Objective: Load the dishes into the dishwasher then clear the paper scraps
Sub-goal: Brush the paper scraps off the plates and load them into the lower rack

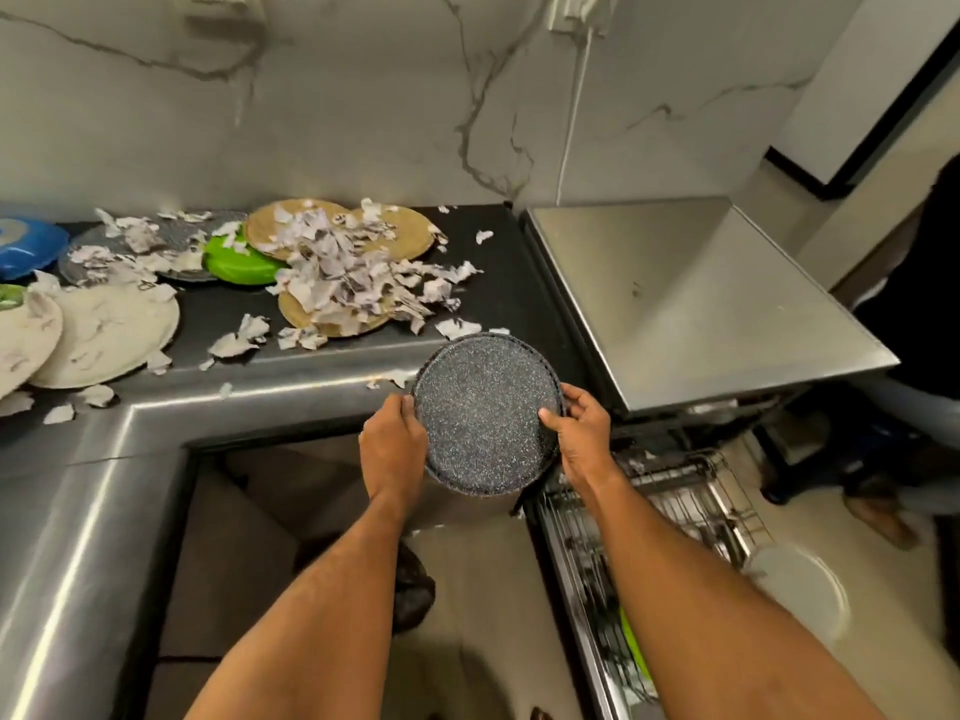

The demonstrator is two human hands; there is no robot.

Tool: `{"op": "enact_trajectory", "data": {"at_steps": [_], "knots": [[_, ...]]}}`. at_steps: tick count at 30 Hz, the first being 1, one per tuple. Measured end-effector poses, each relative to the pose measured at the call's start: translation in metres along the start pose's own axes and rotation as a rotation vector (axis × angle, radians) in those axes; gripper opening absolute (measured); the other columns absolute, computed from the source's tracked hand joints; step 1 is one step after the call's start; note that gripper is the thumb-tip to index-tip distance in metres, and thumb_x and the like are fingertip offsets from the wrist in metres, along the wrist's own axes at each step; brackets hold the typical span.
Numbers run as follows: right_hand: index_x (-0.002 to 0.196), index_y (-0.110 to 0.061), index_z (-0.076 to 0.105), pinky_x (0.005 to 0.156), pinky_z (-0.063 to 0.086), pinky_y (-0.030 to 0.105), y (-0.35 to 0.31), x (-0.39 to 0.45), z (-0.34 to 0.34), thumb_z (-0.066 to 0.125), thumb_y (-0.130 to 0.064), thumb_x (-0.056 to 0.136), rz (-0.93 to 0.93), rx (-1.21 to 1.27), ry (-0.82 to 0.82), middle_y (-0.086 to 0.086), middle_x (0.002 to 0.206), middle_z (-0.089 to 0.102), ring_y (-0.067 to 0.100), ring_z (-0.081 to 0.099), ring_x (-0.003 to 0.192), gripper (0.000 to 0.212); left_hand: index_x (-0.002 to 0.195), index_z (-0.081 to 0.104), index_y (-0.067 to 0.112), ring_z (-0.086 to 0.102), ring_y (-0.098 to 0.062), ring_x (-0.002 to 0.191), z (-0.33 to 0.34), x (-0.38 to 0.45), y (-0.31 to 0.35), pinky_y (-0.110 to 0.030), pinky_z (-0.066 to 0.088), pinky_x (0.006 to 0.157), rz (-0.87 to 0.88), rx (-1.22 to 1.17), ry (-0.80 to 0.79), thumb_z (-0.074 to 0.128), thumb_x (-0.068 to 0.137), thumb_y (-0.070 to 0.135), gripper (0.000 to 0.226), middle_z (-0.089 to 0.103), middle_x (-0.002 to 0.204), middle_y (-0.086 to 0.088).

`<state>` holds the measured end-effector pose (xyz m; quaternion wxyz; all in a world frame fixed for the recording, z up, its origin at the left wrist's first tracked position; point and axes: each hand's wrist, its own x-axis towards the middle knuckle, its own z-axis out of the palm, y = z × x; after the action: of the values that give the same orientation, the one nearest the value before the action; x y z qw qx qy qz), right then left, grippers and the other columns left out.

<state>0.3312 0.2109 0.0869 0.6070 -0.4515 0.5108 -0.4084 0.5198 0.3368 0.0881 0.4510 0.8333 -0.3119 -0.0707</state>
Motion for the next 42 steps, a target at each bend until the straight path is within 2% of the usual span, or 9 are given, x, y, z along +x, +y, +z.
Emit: {"op": "enact_trajectory", "data": {"at_steps": [10,16,20,24,29,33,36,39,42], "knots": [[0.108,-0.019,0.069,0.09,0.058,0.033,0.064,-0.018,-0.125,0.068,0.012,0.087,0.122,-0.095,0.12,0.006,0.111,0.074,0.019,0.07,0.103,0.038,0.085,0.06,0.009,0.062,-0.041,0.076,0.102,-0.109,-0.023,-0.049,0.052,0.067,-0.121,0.103,-0.182,0.049,0.101,0.018,0.021,0.068,0.081,-0.015],[0.118,-0.004,0.064,0.082,0.059,0.023,0.115,-0.022,-0.217,0.065,0.013,0.089,0.167,-0.202,0.194,0.003,0.103,0.071,0.016,0.069,0.096,0.033,0.095,0.066,0.005,0.064,-0.046,0.083,0.182,-0.154,-0.01,-0.051,0.052,0.072,-0.085,0.172,-0.31,0.049,0.1,0.012,0.02,0.069,0.087,-0.023],[0.11,-0.002,0.065,0.092,0.058,0.041,0.16,-0.02,-0.286,0.067,0.013,0.087,0.187,-0.254,0.239,0.013,0.103,0.072,0.026,0.069,0.097,0.027,0.085,0.06,0.006,0.062,-0.043,0.08,0.243,-0.192,0.003,-0.043,0.045,0.067,-0.071,0.209,-0.395,0.048,0.098,0.006,0.018,0.067,0.083,-0.021],[0.107,0.002,0.067,0.081,0.056,0.024,0.191,-0.018,-0.342,0.069,0.014,0.084,0.191,-0.289,0.287,0.009,0.095,0.07,0.009,0.065,0.081,0.026,0.074,0.054,0.011,0.059,-0.039,0.076,0.295,-0.228,0.017,-0.039,0.036,0.062,-0.076,0.217,-0.427,0.046,0.093,0.0,0.024,0.061,0.075,-0.013],[0.104,0.001,0.067,0.067,0.046,0.008,0.229,-0.006,-0.445,0.07,0.013,0.084,0.23,-0.285,0.409,0.005,0.09,0.068,0.002,0.058,0.075,0.024,0.087,0.064,0.0,0.062,-0.045,0.085,0.396,-0.292,0.045,-0.04,0.037,0.065,-0.035,0.239,-0.501,0.052,0.095,0.005,0.016,0.067,0.089,-0.026],[0.098,-0.004,0.068,0.068,0.045,0.012,0.257,0.008,-0.514,0.07,0.01,0.084,0.23,-0.283,0.481,-0.001,0.085,0.067,0.007,0.058,0.075,0.02,0.101,0.069,0.0,0.063,-0.047,0.094,0.472,-0.329,0.072,-0.049,0.046,0.077,0.047,0.258,-0.571,0.054,0.096,0.007,0.018,0.069,0.098,-0.029],[0.1,-0.011,0.066,0.076,0.049,0.013,0.277,0.016,-0.555,0.071,0.006,0.087,0.231,-0.271,0.526,-0.003,0.09,0.069,0.006,0.062,0.08,0.022,0.118,0.069,0.004,0.064,-0.042,0.102,0.519,-0.35,0.09,-0.045,0.049,0.09,0.093,0.236,-0.678,0.053,0.097,0.005,0.027,0.07,0.109,-0.025],[0.105,-0.009,0.068,0.081,0.051,0.02,0.3,0.026,-0.592,0.071,0.003,0.089,0.227,-0.269,0.585,-0.002,0.095,0.071,0.009,0.063,0.085,0.02,0.128,0.066,0.008,0.064,-0.028,0.112,0.564,-0.368,0.104,-0.026,0.043,0.103,0.132,0.191,-0.777,0.052,0.095,0.001,0.036,0.069,0.121,-0.015],[0.103,-0.008,0.067,0.073,0.046,0.008,0.319,0.042,-0.625,0.067,0.005,0.091,0.218,-0.262,0.654,-0.005,0.09,0.068,-0.008,0.058,0.076,0.018,0.136,0.06,0.013,0.061,-0.021,0.117,0.615,-0.385,0.117,-0.025,0.037,0.108,0.146,0.161,-0.878,0.053,0.097,0.003,0.04,0.064,0.13,-0.01]]}}
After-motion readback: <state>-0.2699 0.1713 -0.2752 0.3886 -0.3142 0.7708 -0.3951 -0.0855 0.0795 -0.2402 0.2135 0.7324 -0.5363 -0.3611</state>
